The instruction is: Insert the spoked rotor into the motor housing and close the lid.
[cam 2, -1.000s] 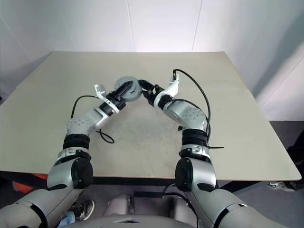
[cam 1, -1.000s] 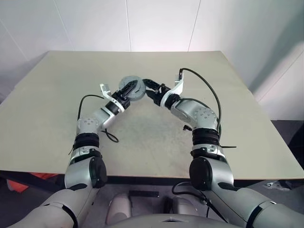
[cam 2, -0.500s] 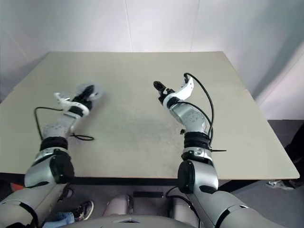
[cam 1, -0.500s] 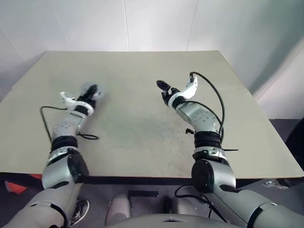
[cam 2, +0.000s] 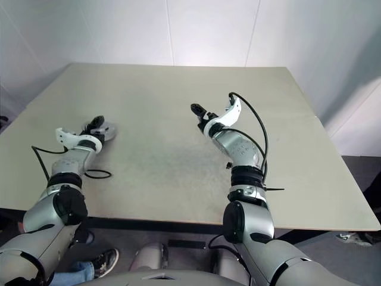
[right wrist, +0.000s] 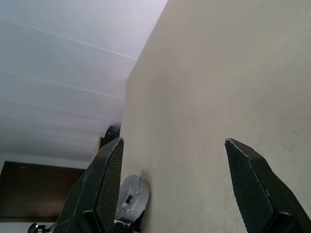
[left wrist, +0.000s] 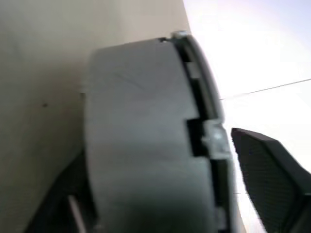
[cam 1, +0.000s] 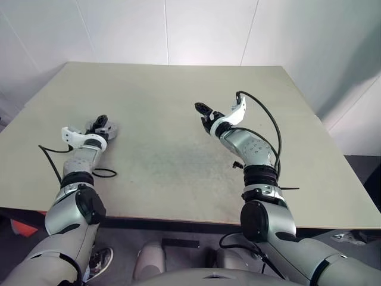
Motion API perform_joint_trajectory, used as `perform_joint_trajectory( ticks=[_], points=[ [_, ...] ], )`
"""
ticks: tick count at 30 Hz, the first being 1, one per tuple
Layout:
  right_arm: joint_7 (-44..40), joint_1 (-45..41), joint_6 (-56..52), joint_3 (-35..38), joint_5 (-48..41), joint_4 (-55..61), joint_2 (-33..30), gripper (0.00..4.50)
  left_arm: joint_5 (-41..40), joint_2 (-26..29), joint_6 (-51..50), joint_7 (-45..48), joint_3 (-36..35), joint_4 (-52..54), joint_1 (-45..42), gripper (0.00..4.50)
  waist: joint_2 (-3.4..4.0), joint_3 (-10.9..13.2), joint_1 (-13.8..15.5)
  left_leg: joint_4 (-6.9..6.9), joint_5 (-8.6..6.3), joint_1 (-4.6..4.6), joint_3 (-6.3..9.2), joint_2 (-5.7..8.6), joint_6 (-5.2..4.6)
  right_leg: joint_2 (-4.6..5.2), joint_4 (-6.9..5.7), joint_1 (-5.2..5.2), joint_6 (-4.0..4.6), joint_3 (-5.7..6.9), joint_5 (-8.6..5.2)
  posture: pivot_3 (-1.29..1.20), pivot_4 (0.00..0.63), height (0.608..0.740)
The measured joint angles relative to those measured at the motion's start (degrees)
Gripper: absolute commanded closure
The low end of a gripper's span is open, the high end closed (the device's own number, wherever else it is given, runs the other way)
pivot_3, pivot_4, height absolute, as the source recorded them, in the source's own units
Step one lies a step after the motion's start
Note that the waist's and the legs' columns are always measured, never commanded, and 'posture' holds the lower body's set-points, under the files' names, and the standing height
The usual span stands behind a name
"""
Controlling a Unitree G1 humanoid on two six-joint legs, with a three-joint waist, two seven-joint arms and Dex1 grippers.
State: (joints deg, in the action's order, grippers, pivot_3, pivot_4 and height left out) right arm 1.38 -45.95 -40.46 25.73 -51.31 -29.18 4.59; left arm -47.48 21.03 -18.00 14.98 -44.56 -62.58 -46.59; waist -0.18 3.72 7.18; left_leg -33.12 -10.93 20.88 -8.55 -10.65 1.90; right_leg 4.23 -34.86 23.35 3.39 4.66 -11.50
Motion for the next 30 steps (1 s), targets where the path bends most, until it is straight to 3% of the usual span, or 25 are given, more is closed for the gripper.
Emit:
perform_joint_trajectory(
  ticks=[7,16,19,25,30],
  points=[
    [-0.2,-0.2,-0.5,0.1,0.7,-3.9,-0.2,0.75,0.5,1.7,0.1,-0.3,-0.3,0.0,-0.1,0.02,-0.03,0.0,-0.1,0.01,0.00,0.04,0.01,-0.03,0.01,-0.01,0.03,0.02,0.00,0.00,0.00,0.00,0.000,0.740],
    [-4.0,-1.3,-3.6,-0.7,1.9,-6.2,-1.1,0.75,1.2,11.0,3.6,0.7,-1.6,-0.2,-0.9,0.02,-0.03,0.0,-0.4,0.04,0.00,-0.02,0.03,-0.05,0.01,-0.02,0.03,0.01,-0.01,0.00,0.00,0.00,0.000,0.740],
    [-5.5,-1.4,-4.9,-1.9,2.2,-6.0,-0.6,0.75,1.7,11.8,4.3,1.4,-1.6,-0.3,-1.2,0.02,-0.03,0.0,-0.1,0.03,0.00,-0.08,0.03,-0.05,0.01,-0.01,0.02,-0.08,0.00,0.00,0.00,0.00,0.000,0.740],
    [-8.1,-1.2,-4.2,-4.0,4.4,-3.5,-0.9,0.75,4.1,11.4,4.3,3.6,0.7,-0.4,-1.2,0.02,-0.04,0.0,0.0,-0.01,0.00,-0.08,0.03,-0.05,0.03,-0.01,0.00,-0.08,0.00,0.00,0.00,0.00,0.000,0.740],
    [-15.1,0.4,3.9,-10.0,12.3,5.0,-7.7,0.75,8.9,4.5,3.0,11.1,11.1,8.8,-1.1,0.02,-0.10,0.0,1.0,-0.10,0.01,0.06,0.00,0.03,0.03,0.07,0.03,-0.09,-0.02,0.03,0.02,0.00,0.000,0.740]
  ],
)
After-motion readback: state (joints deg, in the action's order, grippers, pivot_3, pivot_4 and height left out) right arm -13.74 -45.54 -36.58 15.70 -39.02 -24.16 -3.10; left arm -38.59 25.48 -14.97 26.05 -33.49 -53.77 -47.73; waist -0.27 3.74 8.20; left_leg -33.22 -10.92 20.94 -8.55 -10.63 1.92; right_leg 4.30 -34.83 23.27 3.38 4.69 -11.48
